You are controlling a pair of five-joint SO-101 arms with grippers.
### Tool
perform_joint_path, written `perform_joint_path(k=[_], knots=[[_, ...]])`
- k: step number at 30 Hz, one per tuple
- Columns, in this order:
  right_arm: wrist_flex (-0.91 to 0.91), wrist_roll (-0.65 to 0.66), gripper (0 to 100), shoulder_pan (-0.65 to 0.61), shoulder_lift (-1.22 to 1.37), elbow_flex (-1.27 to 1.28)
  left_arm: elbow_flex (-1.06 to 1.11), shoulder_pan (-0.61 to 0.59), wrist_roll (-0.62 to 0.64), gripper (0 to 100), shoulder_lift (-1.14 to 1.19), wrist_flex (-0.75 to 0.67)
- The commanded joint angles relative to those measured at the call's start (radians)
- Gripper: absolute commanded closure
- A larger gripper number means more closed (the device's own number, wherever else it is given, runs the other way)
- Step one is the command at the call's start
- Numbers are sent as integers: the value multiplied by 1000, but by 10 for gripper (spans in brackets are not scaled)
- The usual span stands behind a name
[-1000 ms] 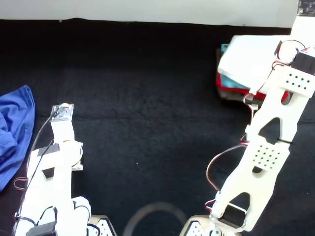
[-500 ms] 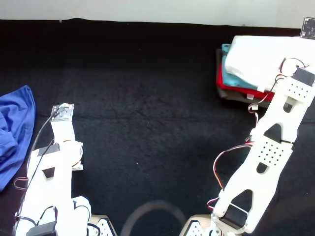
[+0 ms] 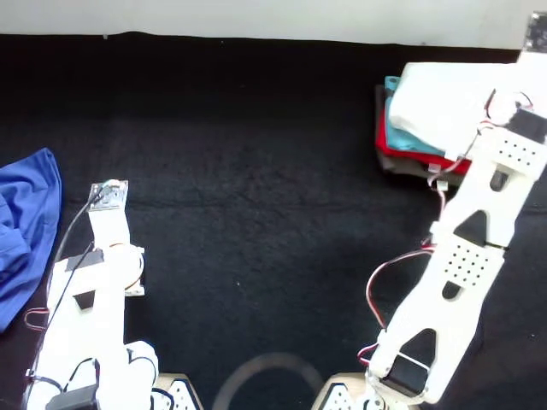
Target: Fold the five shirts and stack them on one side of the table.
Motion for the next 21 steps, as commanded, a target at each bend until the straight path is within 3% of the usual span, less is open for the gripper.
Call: perform_joint_path(k=[1,4,8,13,21], knots=[[197,-3,992,-111,-110,-65,2,-7,-3,991,-15,-15],[300,0,992,-211,-104,-56,2,-7,-3,991,-15,-15],[297,0,992,-291,-1,-61,2,-7,-3,991,-15,-15],[278,0,992,-282,136,-73,2,-7,-3,991,-15,-15],[581,21,992,-262,139,-232,2,-7,-3,991,-15,-21]])
